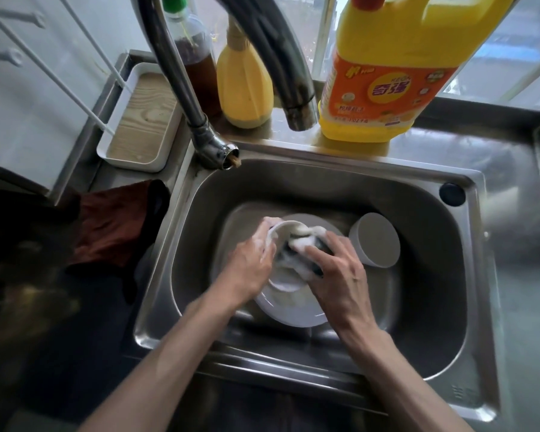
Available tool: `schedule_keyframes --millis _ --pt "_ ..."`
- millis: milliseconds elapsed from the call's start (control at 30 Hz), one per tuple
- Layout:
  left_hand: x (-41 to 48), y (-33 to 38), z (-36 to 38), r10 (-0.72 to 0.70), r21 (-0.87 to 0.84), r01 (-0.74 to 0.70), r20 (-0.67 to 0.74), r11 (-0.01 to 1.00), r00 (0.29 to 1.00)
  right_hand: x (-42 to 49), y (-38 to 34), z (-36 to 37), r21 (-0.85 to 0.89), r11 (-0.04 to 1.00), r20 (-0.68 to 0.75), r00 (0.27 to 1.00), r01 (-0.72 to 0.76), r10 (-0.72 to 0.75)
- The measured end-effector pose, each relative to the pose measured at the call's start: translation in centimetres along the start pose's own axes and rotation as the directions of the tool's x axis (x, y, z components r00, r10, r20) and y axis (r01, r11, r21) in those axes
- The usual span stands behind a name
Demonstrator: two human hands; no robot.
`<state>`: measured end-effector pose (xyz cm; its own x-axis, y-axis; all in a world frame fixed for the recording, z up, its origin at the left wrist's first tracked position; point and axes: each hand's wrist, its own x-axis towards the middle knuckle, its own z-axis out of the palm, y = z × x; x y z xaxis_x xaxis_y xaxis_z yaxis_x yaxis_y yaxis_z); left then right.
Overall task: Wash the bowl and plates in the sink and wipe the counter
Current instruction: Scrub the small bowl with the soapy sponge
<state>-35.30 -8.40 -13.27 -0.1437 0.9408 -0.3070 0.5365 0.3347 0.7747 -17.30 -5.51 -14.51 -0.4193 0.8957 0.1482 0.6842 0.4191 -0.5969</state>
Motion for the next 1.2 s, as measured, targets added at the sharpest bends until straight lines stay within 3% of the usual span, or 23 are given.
schedule_keyframes --millis 67,167,300,433,567,633,700,800,900,1033,1200 --pt "1.4 -0.5 -1.5 -0.025 0.053 0.014 0.203 0.998 0.979 0.2 0.7 -0.1 -0.091 0.984 0.022 0.989 0.15 -0.149" --pt "2.3 0.5 -3.4 -0.007 0.004 0.005 0.457 1.0 0.889 0.4 0.9 -0.7 -0.121 0.932 0.086 0.939 0.342 -0.333" --pt "2.4 1.1 -4.6 0.024 -0.043 0.003 0.608 0.999 0.794 0.4 1.1 -1.3 -0.122 0.902 0.104 0.909 0.414 -0.403" --pt "2.2 0.6 -3.7 0.048 -0.069 -0.019 0.444 0.997 0.895 -0.1 -0.1 -1.3 -0.149 0.961 -0.017 0.971 0.232 -0.237" --pt "1.7 0.6 -2.0 -0.058 -0.126 0.089 0.231 0.988 0.971 -0.8 -1.5 -2.1 -0.191 0.981 0.068 0.997 -0.031 0.045" --pt "1.8 0.8 -1.1 -0.129 -0.017 0.131 0.093 0.991 0.987 -1.0 -1.9 -3.0 -0.201 0.962 0.222 0.948 -0.183 0.227" --pt "1.7 1.4 -0.2 -0.163 0.078 0.165 -0.031 0.983 0.986 -1.0 -1.7 -4.2 -0.113 0.925 0.379 0.845 -0.362 0.377" --pt "1.7 2.7 1.3 -0.23 -0.015 0.229 -0.105 0.973 0.968 -0.3 -0.3 -6.4 0.133 0.8 0.464 0.75 -0.585 0.471" --pt "2.1 4.2 2.6 -0.338 -0.216 0.316 -0.073 0.924 0.938 -0.4 1.1 -8.1 0.293 0.716 0.26 0.773 -0.634 0.578" --pt "3.1 6.7 4.6 -0.377 -0.425 0.369 0.07 0.826 0.924 -0.7 2.0 -9.0 0.277 0.796 -0.107 0.806 -0.538 0.582" --pt "4.3 10.0 7.3 -0.321 -0.497 0.355 0.156 0.792 0.934 -0.1 2.7 -10.7 0.328 0.821 -0.294 0.775 -0.468 0.559"
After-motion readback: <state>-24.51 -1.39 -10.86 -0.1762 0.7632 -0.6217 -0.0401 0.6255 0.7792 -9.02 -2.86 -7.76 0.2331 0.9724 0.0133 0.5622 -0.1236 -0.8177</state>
